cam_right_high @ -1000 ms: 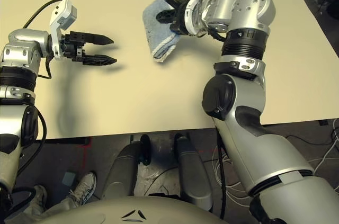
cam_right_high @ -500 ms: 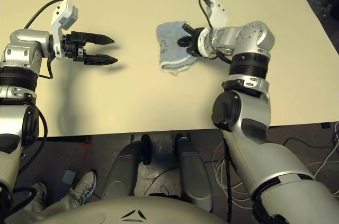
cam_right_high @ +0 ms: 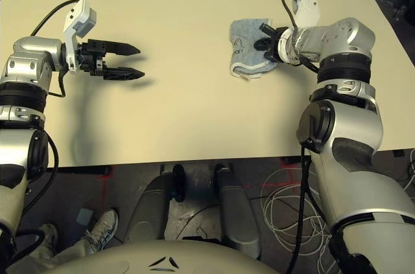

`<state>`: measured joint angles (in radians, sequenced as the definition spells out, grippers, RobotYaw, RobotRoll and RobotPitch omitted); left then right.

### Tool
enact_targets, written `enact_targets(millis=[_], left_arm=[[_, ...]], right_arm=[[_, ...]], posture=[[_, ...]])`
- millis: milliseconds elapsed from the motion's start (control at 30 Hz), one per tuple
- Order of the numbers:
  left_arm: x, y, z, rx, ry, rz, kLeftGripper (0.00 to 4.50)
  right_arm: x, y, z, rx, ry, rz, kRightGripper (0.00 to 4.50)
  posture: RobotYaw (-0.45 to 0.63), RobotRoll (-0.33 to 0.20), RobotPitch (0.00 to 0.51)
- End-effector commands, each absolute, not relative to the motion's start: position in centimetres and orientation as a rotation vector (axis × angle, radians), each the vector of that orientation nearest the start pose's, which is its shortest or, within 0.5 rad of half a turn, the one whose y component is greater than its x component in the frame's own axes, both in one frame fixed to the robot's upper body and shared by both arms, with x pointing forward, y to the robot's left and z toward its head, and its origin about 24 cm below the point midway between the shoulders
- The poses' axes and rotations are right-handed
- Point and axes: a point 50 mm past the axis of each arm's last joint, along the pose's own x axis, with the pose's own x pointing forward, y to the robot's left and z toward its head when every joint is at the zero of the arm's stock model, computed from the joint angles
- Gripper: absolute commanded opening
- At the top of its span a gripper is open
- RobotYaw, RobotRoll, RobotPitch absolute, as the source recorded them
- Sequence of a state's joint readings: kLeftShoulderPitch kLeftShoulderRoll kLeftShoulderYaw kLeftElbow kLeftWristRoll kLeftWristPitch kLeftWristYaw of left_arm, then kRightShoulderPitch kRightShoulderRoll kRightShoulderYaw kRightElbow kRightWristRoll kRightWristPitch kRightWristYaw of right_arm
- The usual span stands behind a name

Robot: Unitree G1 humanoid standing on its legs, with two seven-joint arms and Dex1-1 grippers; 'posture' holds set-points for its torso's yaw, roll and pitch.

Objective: Wipe the water off the table with a rag.

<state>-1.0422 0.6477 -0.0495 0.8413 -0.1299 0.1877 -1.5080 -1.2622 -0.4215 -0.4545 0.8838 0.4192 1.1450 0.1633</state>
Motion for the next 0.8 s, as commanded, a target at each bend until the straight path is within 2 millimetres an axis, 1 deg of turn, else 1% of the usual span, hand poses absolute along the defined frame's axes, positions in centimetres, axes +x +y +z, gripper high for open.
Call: enact_targets(millis=[33,67,100,233,300,367,433,567,633,700,800], left_arm=[[36.2,22.5,20.6,0.336,0.244,-1.225,4.5],[36.2,22.5,20.7,0.337,0.244,-1.225,4.5],[36.2,22.5,20.7,0.337,0.244,-1.226,4.5],[36.2,22.5,20.7,0.339,0.244,-1.225,4.5],[36.3,22.5,20.7,0.34,0.243,-1.225,4.5],[36.3,22.4,20.7,0.34,0.242,-1.226,4.5],[36.3,22.4,20.7,0.34,0.242,-1.227,4.5],[36.3,22.4,20.7,0.339,0.243,-1.226,4.5],[36.3,22.4,20.6,0.337,0.243,-1.226,4.5],[36.3,22.4,20.6,0.336,0.243,-1.226,4.5],[36.3,22.3,20.5,0.335,0.243,-1.227,4.5]], right_arm=[[39.2,-16.6,24.8,0.592,0.536,0.415,0.02],[39.0,-15.6,25.6,0.595,0.53,0.459,0.02],[38.8,-15.0,26.0,0.596,0.526,0.483,0.02],[37.7,-12.5,27.2,0.61,0.526,0.575,0.02],[37.3,-11.9,27.2,0.617,0.531,0.598,0.02],[36.8,-11.7,26.6,0.62,0.551,0.601,0.02],[36.5,-12.0,25.7,0.618,0.578,0.584,0.02],[35.6,-13.5,22.0,0.614,0.681,0.495,0.02],[35.3,-14.2,20.7,0.605,0.712,0.466,0.02],[35.1,-15.1,19.7,0.594,0.734,0.422,0.02],[35.6,-16.7,19.0,0.584,0.725,0.344,0.02]], posture=[[-0.07,0.0,0.278],[-0.07,0.0,0.278],[-0.07,0.0,0.278],[-0.07,0.0,0.274],[-0.07,0.0,0.27],[-0.07,0.0,0.27],[-0.07,0.0,0.27],[-0.07,0.0,0.268],[-0.07,0.0,0.271],[-0.08,0.0,0.273],[-0.08,0.0,0.274]])
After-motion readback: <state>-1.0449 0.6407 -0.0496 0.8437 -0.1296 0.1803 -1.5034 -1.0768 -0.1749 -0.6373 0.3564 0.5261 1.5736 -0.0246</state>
